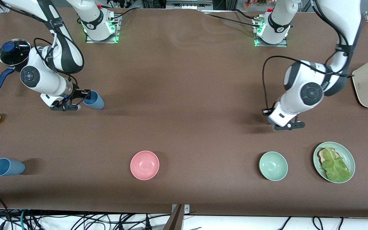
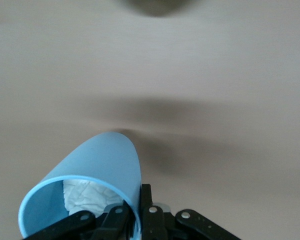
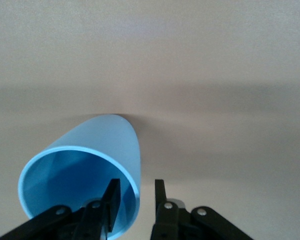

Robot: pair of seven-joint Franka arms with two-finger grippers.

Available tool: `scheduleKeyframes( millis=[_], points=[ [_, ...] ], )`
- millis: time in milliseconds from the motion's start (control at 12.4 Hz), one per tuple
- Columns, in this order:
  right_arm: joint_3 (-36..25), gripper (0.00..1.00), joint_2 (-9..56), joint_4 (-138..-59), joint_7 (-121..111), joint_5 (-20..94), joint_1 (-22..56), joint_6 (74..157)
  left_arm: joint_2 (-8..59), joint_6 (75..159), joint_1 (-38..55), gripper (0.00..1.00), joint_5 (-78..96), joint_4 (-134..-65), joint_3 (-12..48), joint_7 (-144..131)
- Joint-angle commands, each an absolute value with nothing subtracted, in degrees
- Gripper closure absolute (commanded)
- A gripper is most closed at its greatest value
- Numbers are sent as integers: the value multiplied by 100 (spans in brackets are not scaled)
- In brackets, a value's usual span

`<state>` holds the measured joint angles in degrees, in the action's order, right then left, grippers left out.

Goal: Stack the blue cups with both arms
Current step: 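Carry the tissue cup to mid-table with the left gripper and set it down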

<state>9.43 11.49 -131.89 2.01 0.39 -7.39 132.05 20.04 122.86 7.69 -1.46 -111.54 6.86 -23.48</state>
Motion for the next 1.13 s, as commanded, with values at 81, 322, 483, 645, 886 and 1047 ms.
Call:
scheduleKeyframes(
  millis=[81, 322, 483, 645, 886, 1047],
  points=[
    [958, 68, 1116, -13254, 211, -26, -773, 13280, 2320, 11980, 1737, 100, 227, -10417, 633, -3425],
    [958, 76, 1116, -13254, 211, -26, -773, 13280, 2618, 11971, 2459, 100, 387, -9881, 633, -4383],
    [958, 81, 1116, -13254, 211, -26, -773, 13280, 2847, 11971, 2776, 100, 387, -9582, 633, -4788],
    [958, 85, 1125, -13254, 211, -26, -773, 13280, 3023, 11971, 2944, 100, 387, -9423, 633, -5009],
    [958, 91, 1134, -13254, 211, -26, -773, 13280, 3076, 11979, 2944, 100, 535, -9396, 633, -5019],
    [958, 100, 1151, -13254, 211, -26, -773, 13289, 3163, 11979, 2971, 100, 772, -9343, 633, -5062]
  ],
)
